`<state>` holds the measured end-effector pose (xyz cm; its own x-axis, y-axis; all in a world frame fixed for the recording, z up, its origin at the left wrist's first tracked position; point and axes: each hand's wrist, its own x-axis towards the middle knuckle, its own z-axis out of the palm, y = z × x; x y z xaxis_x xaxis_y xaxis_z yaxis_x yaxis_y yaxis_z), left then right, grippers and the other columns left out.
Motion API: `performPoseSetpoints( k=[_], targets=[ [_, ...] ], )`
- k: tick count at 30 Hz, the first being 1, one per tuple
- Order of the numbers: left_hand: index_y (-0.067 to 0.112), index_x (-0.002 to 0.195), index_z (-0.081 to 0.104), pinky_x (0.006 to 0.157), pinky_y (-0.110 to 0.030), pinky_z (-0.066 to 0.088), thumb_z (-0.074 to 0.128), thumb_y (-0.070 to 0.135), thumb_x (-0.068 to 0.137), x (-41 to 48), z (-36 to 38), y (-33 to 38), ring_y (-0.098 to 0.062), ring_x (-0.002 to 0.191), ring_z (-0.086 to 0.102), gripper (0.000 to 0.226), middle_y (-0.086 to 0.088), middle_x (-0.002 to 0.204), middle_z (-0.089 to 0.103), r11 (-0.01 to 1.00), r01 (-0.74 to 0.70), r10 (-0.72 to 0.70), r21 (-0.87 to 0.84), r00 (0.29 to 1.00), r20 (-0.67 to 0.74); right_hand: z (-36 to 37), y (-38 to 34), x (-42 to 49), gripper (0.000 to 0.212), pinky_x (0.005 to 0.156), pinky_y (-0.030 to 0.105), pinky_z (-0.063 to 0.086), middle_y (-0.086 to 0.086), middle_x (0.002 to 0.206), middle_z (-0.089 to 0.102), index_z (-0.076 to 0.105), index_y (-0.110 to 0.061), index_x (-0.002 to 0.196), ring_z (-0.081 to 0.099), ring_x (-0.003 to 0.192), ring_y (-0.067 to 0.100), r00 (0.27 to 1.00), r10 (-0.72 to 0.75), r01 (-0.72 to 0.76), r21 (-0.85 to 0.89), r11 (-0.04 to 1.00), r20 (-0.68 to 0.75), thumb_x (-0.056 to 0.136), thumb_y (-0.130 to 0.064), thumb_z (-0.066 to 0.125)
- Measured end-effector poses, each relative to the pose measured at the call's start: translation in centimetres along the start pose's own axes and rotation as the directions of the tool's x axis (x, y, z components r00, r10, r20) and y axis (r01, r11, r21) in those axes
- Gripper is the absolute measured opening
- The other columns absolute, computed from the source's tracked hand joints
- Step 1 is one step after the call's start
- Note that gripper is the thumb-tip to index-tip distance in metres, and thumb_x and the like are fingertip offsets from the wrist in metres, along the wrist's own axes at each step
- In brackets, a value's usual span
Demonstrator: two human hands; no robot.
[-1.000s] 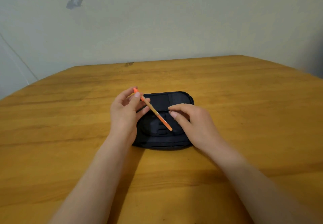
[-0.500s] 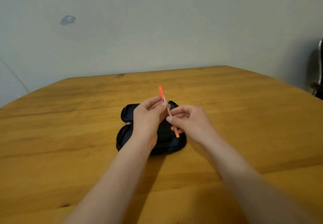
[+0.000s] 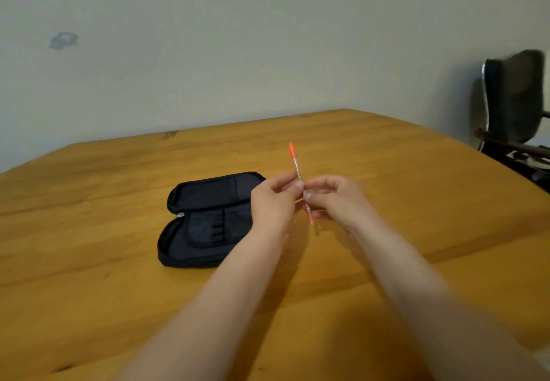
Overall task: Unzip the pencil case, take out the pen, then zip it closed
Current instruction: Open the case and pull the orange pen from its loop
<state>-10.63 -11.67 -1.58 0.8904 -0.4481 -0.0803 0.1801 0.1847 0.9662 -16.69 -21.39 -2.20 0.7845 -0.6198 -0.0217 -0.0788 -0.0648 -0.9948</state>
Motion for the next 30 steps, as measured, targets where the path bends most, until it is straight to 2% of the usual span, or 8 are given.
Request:
performPoseSetpoints(
  k=[4,7,11,14,18,22,26,30],
  targets=[
    [0.000,0.114,0.063,0.080,-0.036,0.059,0.059,-0.011,0.086,0.0,1.4,-0.8,-0.027,0.093,0.069,0.031,-0.012,0.102,0.070,0.998,0.061,-0.063,0.034,0.997,0.034,-1.0,1.3,0.7,0.019,0.043,0.019,0.047,0.004,0.076,0.072,0.067,-0.020,0.080,0.066,0.060,0.010,0.993,0.062,-0.066,-0.039,0.997,-0.098,0.078,-0.003,0.073],
    [-0.003,0.118,0.060,0.084,-0.037,0.057,0.053,-0.019,0.083,0.0,2.0,-1.4,-0.030,0.097,0.068,0.039,-0.018,0.108,0.069,0.991,0.127,-0.130,0.038,0.987,0.090,-1.7,2.1,1.0,0.015,0.053,0.026,0.049,0.004,0.074,0.072,0.067,-0.020,0.079,0.065,0.057,0.013,0.980,0.119,-0.132,-0.072,0.989,-0.158,0.075,-0.010,0.078],
    [-0.004,0.117,0.060,0.081,-0.038,0.057,0.049,-0.018,0.083,0.0,2.3,-2.2,-0.032,0.096,0.068,0.039,-0.019,0.106,0.068,0.974,0.206,-0.217,0.094,0.968,0.127,-2.1,3.1,1.2,0.014,0.049,0.027,0.051,0.003,0.065,0.070,0.067,-0.017,0.081,0.061,0.042,0.009,0.972,0.151,-0.169,-0.087,0.982,-0.180,0.077,-0.008,0.076],
    [-0.003,0.115,0.059,0.077,-0.040,0.057,0.046,-0.018,0.085,0.1,2.5,-2.4,-0.032,0.091,0.067,0.036,-0.017,0.097,0.065,0.961,0.257,-0.269,0.104,0.956,0.116,-2.2,3.6,1.3,0.014,0.060,0.034,0.057,0.006,0.068,0.071,0.065,-0.015,0.078,0.065,0.051,0.017,0.966,0.166,-0.185,-0.084,0.979,-0.196,0.079,-0.005,0.075],
    [-0.006,0.119,0.056,0.071,-0.031,0.056,0.046,-0.018,0.083,0.1,2.5,-2.7,-0.028,0.089,0.064,0.039,-0.019,0.096,0.061,0.958,0.268,-0.279,0.105,0.954,0.112,-2.2,4.1,1.5,0.018,0.072,0.037,0.060,0.004,0.068,0.069,0.063,-0.017,0.073,0.066,0.058,0.017,0.960,0.166,-0.199,-0.129,0.972,-0.226,0.079,-0.004,0.074],
    [-0.004,0.122,0.054,0.068,-0.027,0.055,0.044,-0.014,0.087,0.2,2.4,-2.8,-0.028,0.094,0.065,0.037,-0.019,0.100,0.061,0.952,0.288,-0.299,0.106,0.949,0.098,-2.1,4.3,1.8,0.017,0.072,0.034,0.061,0.001,0.066,0.067,0.066,-0.017,0.072,0.065,0.055,0.011,0.959,0.159,-0.209,-0.208,0.955,-0.236,0.080,-0.004,0.073],
    [-0.002,0.123,0.053,0.071,-0.026,0.054,0.044,-0.011,0.088,0.2,2.4,-2.8,-0.030,0.100,0.064,0.037,-0.021,0.107,0.062,0.944,0.301,-0.314,0.135,0.945,0.093,-1.7,4.3,2.0,0.021,0.078,0.040,0.061,0.000,0.064,0.068,0.067,-0.021,0.065,0.067,0.058,0.014,0.963,0.132,-0.204,-0.311,0.928,-0.236,0.079,-0.007,0.074],
    [0.002,0.115,0.057,0.071,-0.026,0.053,0.044,-0.011,0.087,0.1,2.4,-2.7,-0.024,0.086,0.063,0.033,-0.016,0.092,0.062,0.941,0.283,-0.308,0.187,0.944,0.120,-1.3,4.3,2.1,0.011,0.083,0.046,0.058,0.011,0.080,0.077,0.074,-0.016,0.068,0.073,0.080,0.027,0.966,0.110,-0.196,-0.390,0.900,-0.232,0.079,-0.012,0.074]
  ],
)
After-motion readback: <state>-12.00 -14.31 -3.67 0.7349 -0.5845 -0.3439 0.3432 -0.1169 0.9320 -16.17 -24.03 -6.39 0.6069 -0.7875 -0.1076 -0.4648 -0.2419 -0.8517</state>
